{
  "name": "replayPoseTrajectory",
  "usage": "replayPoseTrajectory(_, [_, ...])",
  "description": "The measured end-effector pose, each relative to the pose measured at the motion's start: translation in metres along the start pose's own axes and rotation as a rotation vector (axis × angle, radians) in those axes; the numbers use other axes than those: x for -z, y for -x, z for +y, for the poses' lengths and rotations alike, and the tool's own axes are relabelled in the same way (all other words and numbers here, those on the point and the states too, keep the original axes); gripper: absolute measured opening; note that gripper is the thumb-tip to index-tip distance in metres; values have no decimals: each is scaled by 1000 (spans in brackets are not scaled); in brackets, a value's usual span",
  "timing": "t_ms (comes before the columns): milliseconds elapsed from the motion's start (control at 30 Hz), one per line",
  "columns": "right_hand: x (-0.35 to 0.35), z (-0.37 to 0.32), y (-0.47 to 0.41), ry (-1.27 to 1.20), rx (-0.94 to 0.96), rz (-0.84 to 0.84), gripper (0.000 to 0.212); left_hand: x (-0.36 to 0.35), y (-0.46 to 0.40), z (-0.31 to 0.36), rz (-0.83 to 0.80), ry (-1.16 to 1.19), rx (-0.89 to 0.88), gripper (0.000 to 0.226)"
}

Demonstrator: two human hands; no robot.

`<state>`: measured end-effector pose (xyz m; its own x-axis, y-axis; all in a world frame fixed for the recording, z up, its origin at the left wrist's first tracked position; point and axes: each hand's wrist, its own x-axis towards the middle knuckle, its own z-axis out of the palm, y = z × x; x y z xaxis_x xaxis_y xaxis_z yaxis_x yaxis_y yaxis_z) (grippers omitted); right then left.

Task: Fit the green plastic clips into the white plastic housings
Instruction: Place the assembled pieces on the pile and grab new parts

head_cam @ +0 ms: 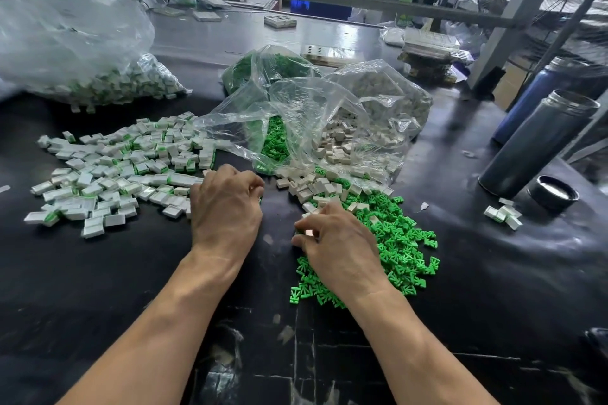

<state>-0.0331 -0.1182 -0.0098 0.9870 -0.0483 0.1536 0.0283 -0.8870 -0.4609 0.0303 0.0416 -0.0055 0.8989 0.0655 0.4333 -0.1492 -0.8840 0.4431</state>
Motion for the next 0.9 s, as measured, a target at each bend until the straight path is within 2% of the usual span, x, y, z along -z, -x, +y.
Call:
replayPoseTrajectory(200, [-3, 2, -2, -14, 6, 62, 22, -5, 7, 9, -100, 124, -87, 9])
replayPoseTrajectory(333, [4, 7, -5, -245, -88, 283, 18, -5, 13, 16, -215, 260, -103, 7])
replayPoseTrajectory(433, [11, 15, -5, -429, -172, 363, 12, -6, 17, 20, -334, 299, -151, 7])
replayPoseTrajectory(533, [14, 22, -7, -596, -255, 391, 7, -7, 21, 24, -448, 303, -203, 7])
replayPoseTrajectory(900, [10, 25, -5, -683, -236, 368, 7, -6, 22, 25, -572, 241, -255, 17])
